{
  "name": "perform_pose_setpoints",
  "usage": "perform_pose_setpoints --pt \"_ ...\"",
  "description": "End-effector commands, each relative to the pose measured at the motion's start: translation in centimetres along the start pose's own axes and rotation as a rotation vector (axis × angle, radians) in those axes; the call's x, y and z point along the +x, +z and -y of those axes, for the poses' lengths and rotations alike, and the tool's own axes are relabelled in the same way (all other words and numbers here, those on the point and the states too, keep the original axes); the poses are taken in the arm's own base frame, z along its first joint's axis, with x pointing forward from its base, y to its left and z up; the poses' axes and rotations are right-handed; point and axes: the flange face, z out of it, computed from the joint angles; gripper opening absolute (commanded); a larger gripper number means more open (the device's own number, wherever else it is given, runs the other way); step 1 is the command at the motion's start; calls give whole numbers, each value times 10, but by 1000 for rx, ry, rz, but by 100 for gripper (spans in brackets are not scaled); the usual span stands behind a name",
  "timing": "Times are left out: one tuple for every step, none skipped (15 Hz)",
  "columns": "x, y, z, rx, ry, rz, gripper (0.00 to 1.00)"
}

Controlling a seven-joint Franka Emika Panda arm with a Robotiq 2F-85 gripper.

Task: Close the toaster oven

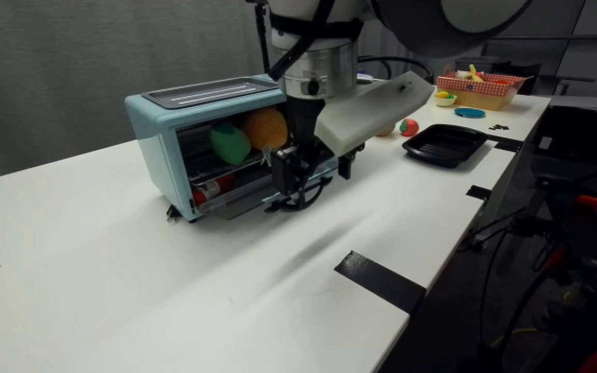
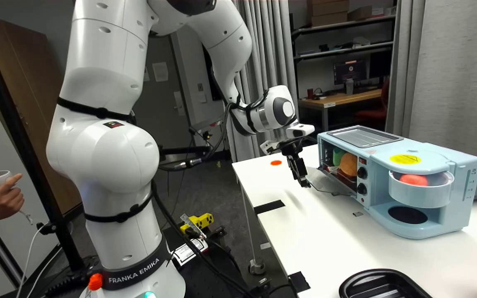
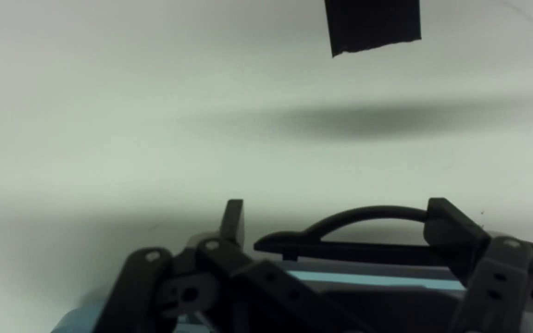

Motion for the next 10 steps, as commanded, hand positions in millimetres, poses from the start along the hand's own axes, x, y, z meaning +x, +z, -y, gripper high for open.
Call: perform_pose_setpoints --pt "13 -23 -8 19 47 -89 100" --pt "14 -26 -9 17 51 -101 100" --pt "17 -30 -10 18 58 -111 100" --pt "20 -34 -11 20 64 -121 100" --pt "23 -37 -13 21 72 -131 100" --pt "27 -40 -14 21 79 -142 100" --pt "32 -44 -15 21 84 -152 100" --pt "37 -46 -16 23 89 -161 100" --pt "43 -48 -18 24 96 -169 100" --pt "49 -50 -20 25 103 -174 100"
